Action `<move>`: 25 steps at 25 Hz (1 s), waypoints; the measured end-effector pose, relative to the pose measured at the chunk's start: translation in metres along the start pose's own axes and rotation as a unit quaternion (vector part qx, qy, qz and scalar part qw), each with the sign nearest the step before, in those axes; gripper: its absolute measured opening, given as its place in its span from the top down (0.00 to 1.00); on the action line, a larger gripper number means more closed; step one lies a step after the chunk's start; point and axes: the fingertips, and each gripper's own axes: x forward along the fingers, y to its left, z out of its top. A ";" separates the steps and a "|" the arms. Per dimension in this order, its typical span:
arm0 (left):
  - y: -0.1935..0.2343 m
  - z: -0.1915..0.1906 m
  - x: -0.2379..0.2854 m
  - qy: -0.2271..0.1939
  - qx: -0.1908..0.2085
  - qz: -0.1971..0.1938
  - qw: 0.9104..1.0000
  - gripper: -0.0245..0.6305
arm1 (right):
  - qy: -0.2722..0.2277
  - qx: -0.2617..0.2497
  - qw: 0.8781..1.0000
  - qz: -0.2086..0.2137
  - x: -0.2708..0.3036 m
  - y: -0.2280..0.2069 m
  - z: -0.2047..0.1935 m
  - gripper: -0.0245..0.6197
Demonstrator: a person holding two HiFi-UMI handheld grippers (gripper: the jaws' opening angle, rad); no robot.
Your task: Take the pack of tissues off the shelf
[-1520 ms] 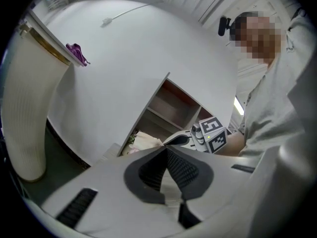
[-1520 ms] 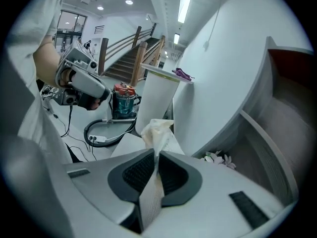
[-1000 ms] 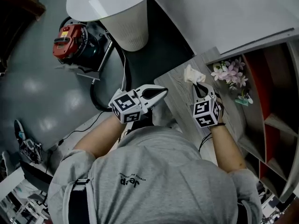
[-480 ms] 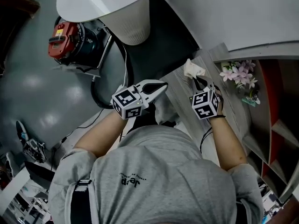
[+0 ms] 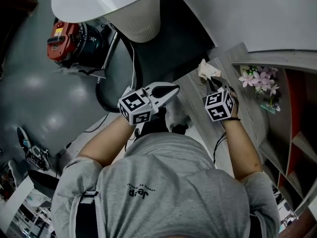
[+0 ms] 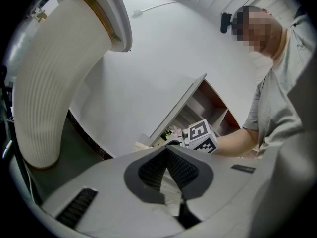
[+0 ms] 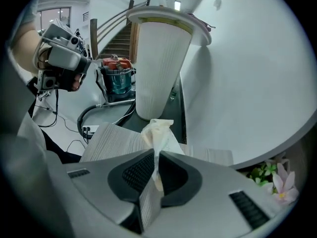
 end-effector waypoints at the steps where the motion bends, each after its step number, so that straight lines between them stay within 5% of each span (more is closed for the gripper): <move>1: 0.002 -0.001 0.000 0.001 0.000 0.000 1.000 0.93 | 0.003 0.000 1.000 0.001 0.003 0.000 -0.001 0.89; 25: 0.013 -0.014 0.002 0.014 -0.021 -0.009 1.000 0.93 | 0.043 0.019 0.998 0.044 0.038 0.017 -0.018 0.89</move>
